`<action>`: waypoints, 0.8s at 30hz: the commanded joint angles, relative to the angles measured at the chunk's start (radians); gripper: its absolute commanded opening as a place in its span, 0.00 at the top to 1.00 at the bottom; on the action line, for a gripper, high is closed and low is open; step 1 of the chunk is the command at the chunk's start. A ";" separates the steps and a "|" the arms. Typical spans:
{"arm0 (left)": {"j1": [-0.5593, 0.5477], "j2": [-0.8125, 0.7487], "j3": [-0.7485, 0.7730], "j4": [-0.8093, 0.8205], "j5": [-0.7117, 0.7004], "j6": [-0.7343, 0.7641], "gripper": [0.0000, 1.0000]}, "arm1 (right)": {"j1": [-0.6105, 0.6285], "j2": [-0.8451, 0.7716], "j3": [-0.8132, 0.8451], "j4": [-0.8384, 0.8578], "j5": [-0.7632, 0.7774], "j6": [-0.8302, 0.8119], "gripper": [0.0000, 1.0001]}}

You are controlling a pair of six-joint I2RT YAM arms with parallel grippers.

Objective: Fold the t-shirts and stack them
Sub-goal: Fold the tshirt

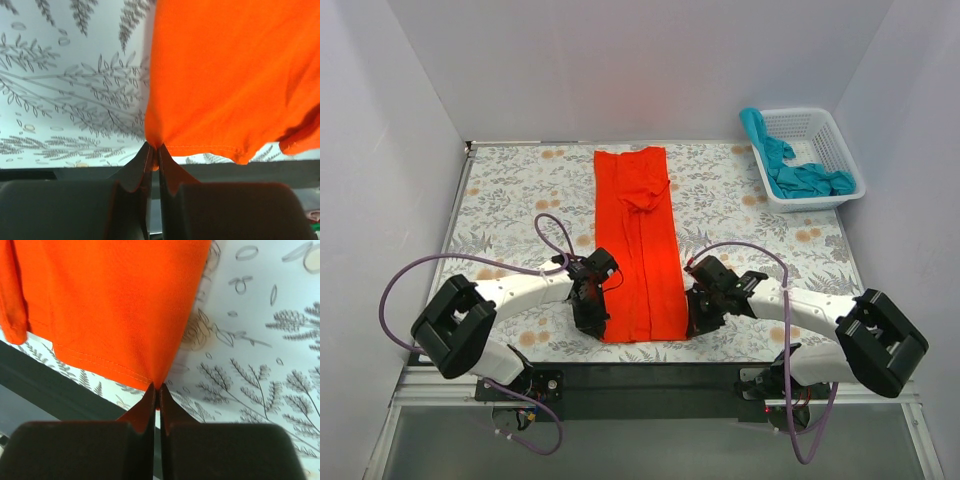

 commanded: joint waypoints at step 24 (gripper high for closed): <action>0.290 0.310 0.567 0.195 -0.325 0.364 1.00 | -0.275 0.436 0.801 -0.175 0.085 -0.424 0.99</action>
